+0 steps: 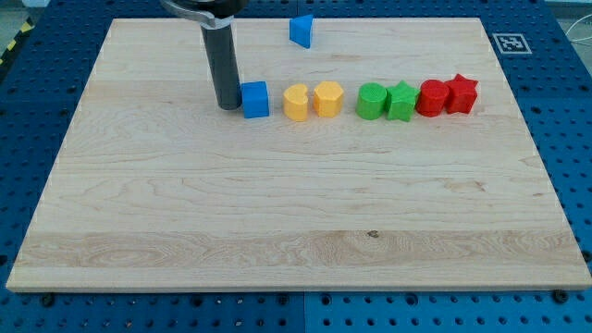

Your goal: Push the blue triangle towards top center

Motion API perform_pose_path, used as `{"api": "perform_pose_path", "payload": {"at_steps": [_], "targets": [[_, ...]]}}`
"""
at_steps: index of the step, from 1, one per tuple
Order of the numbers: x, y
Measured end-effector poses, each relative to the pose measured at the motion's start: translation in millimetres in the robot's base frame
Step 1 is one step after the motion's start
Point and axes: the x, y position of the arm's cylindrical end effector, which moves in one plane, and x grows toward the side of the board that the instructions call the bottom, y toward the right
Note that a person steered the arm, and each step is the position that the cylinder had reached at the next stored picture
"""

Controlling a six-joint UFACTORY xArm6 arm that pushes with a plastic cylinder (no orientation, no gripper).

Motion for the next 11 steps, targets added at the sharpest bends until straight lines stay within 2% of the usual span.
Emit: {"api": "perform_pose_path", "payload": {"at_steps": [3,5,7,9,11], "targets": [[3,13],[-12,-53],[-111,-74],[-184,12],[-184,52]]}}
